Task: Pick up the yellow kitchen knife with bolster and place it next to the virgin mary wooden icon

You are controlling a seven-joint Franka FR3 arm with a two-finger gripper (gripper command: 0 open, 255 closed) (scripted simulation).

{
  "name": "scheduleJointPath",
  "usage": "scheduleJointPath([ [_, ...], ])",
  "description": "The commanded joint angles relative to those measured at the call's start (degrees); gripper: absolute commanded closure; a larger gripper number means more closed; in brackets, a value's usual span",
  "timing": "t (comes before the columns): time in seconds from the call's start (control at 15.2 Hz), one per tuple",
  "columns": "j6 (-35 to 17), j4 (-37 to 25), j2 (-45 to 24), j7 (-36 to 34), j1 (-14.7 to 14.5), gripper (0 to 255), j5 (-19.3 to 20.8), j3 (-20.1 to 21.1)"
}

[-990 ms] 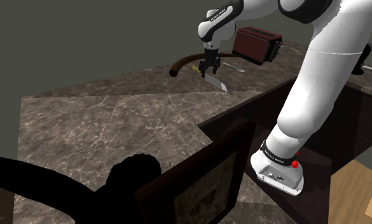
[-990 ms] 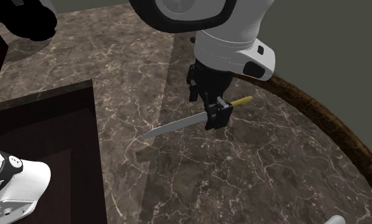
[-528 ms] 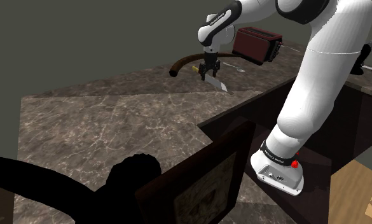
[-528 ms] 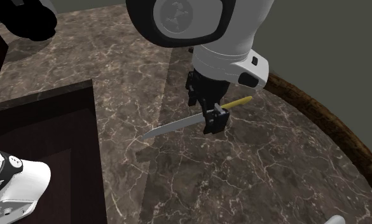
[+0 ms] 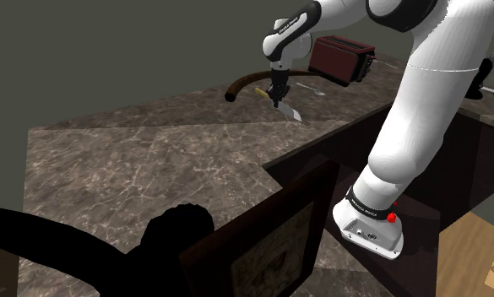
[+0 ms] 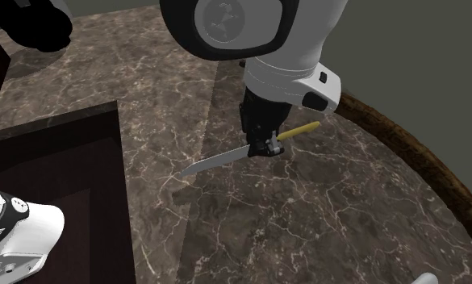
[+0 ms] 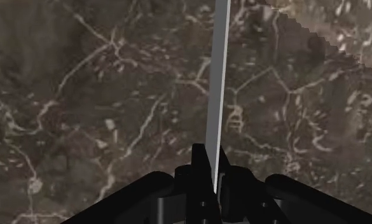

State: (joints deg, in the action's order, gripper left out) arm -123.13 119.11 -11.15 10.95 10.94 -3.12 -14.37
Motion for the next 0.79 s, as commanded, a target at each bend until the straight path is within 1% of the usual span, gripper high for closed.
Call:
scheduleJointPath([
  [0.0, 0.0, 0.0, 0.0, 0.0, 0.0, 255, 0.0, 0.0],
  [0.26, -0.01, 0.01, 0.0, 0.0, 0.0, 255, 0.0, 0.0],
  [0.73, 4.88, -2.13, 2.85, -0.63, -0.19, 255, 0.93, -0.19],
])
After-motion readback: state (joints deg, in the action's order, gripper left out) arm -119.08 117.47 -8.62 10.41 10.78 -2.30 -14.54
